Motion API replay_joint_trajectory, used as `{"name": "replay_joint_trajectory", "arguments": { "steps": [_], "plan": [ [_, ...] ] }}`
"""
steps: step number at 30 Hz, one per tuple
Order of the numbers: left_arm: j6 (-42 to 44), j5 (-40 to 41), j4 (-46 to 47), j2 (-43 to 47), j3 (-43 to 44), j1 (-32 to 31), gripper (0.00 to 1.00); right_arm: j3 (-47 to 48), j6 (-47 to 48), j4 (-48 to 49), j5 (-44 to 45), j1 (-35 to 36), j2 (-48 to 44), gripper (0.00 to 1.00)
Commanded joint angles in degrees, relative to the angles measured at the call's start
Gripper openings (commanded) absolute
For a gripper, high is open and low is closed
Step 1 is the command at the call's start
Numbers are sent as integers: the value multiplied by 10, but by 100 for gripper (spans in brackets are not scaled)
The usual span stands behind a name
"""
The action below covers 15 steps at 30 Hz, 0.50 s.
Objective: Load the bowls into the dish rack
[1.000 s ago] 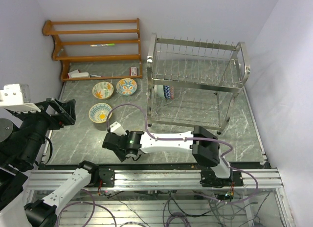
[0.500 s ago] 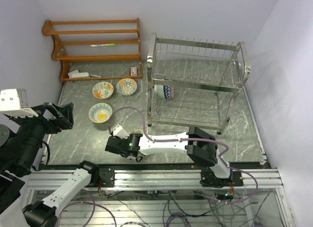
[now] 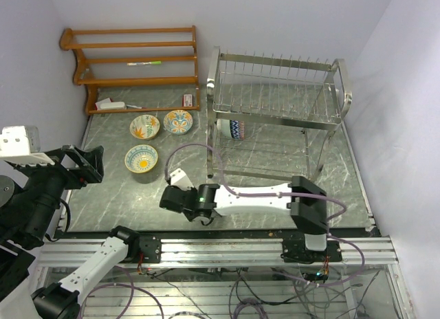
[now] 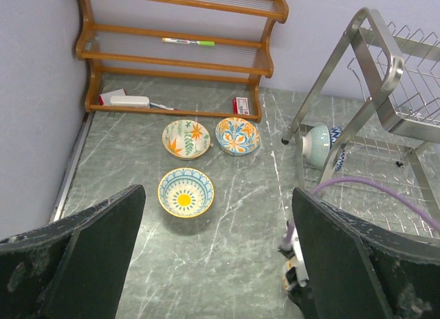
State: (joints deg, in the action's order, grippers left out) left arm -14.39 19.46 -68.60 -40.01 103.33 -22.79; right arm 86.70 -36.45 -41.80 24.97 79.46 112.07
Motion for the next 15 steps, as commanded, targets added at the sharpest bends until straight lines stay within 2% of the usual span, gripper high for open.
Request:
{"name": "replay_joint_trajectory", "arguments": {
  "steps": [1,10,15],
  "plan": [
    [9,-6,13,-1,-4,-4,99,-36,-51,11,1,2,-127,0],
    [18,-22,42,-9,-19,-4,99,-240,-121,187,-130,-25,-356,0],
    [19,-33,56,-16,-22,-4,99,-330,-159,223,-185,-45,-435,0]
  ]
}}
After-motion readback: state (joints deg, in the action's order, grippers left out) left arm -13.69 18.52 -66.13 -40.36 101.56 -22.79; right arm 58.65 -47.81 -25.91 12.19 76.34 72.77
